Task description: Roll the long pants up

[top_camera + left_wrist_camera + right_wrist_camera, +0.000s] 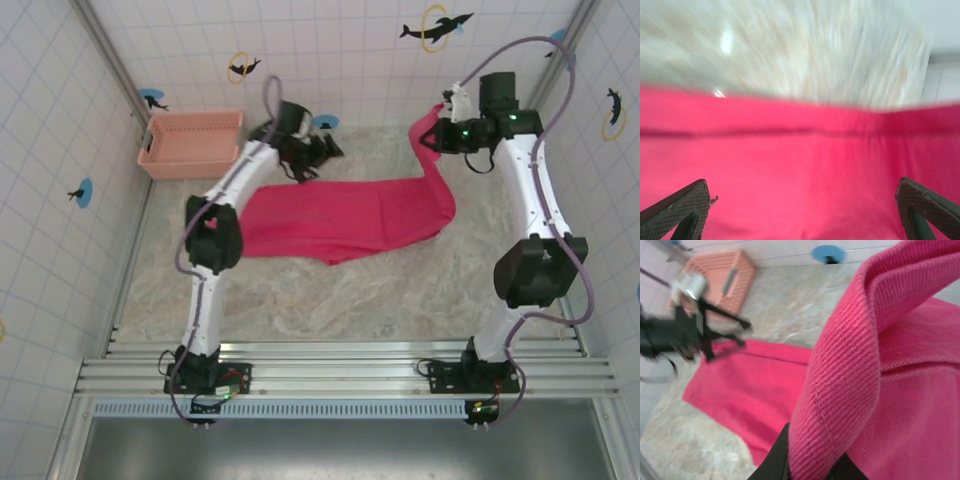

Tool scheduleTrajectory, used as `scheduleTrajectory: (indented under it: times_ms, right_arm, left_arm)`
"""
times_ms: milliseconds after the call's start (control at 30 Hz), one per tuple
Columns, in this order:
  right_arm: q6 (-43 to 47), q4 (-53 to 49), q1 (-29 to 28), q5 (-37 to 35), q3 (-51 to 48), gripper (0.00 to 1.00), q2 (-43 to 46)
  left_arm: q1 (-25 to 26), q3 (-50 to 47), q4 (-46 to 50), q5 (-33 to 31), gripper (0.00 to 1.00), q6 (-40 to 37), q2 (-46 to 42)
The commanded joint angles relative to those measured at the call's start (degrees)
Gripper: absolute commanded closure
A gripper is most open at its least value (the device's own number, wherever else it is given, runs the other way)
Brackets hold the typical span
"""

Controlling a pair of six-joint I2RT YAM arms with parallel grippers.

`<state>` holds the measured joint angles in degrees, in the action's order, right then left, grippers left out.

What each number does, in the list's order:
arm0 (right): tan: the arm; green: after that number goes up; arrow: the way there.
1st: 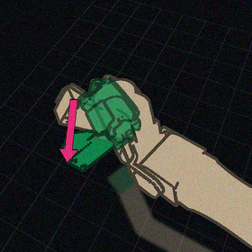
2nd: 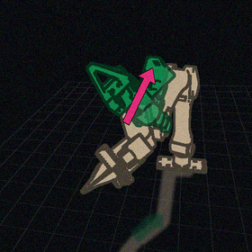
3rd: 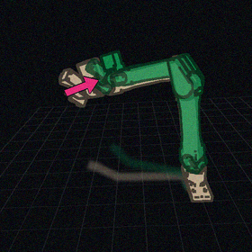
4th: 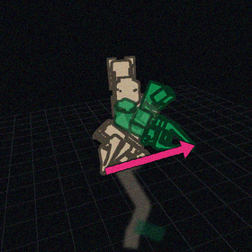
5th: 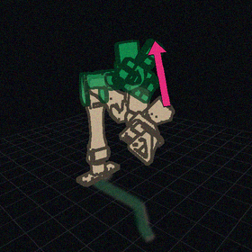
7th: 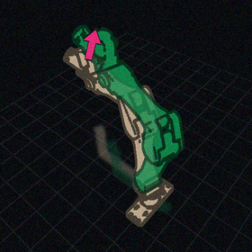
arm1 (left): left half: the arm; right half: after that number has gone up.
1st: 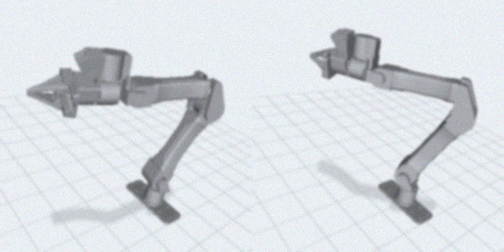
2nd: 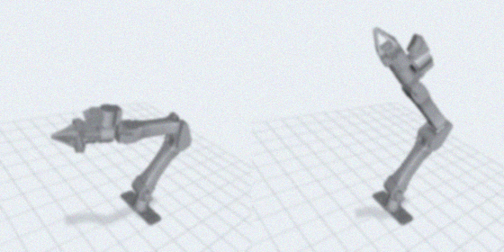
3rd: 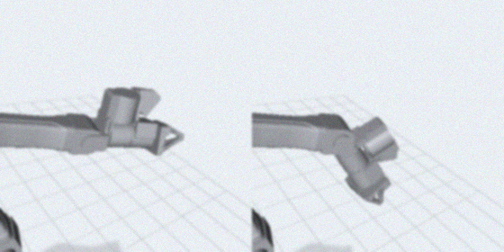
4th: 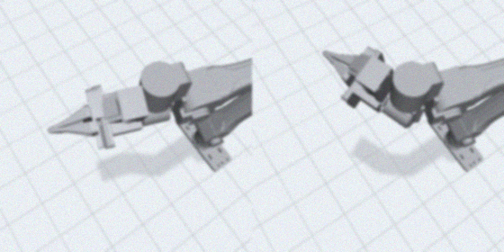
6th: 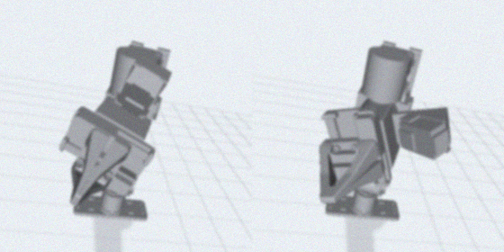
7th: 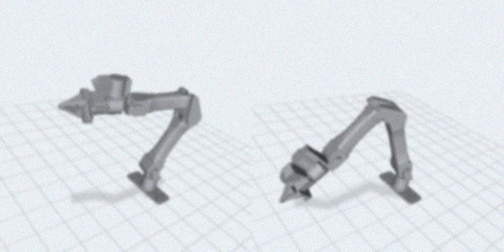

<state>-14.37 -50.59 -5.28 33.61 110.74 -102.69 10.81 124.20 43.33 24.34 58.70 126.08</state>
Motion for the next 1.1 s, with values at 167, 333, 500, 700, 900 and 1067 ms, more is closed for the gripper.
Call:
scheduleTrajectory:
  times_ms: [167, 333, 500, 700, 900, 1067]
  right_arm:
    - [-6.4, 7.7, -15.7, 0.4, 9.3, 1.0, -3.5]
    - [-8.2, 8.6, -23.5, -0.3, 18.4, 1.0, -11.8]
    - [-9.8, 9.7, -29.5, 0.1, 28.1, 1.0, -23.3]
    - [-15.6, 13.9, -33.8, 1.1, 39.4, 1.0, -38.1]
    - [-18.8, 14.6, -38.4, 3.6, 42.5, 1.0, -45.6]
    - [-22.9, 18.5, -41.6, 6.9, 42.5, 0.8, -50.2]
  left_arm:
    - [-20.6, -28.7, 10.7, -16.0, 0.02, -11.4, -27.7]
    - [-28.5, -42.6, 11.0, -15.3, 0.03, -14.7, -34.2]
    - [-29.9, -44.3, 12.3, -13.7, 0.02, -17.4, -34.4]
    - [-30.0, -43.8, 13.5, -12.8, 0.02, -17.4, -34.0]
    - [-30.1, -44.4, 12.1, -10.9, 0.03, -16.1, -32.8]
    - [-30.1, -42.7, 12.9, -10.7, 0.03, -16.7, -30.8]
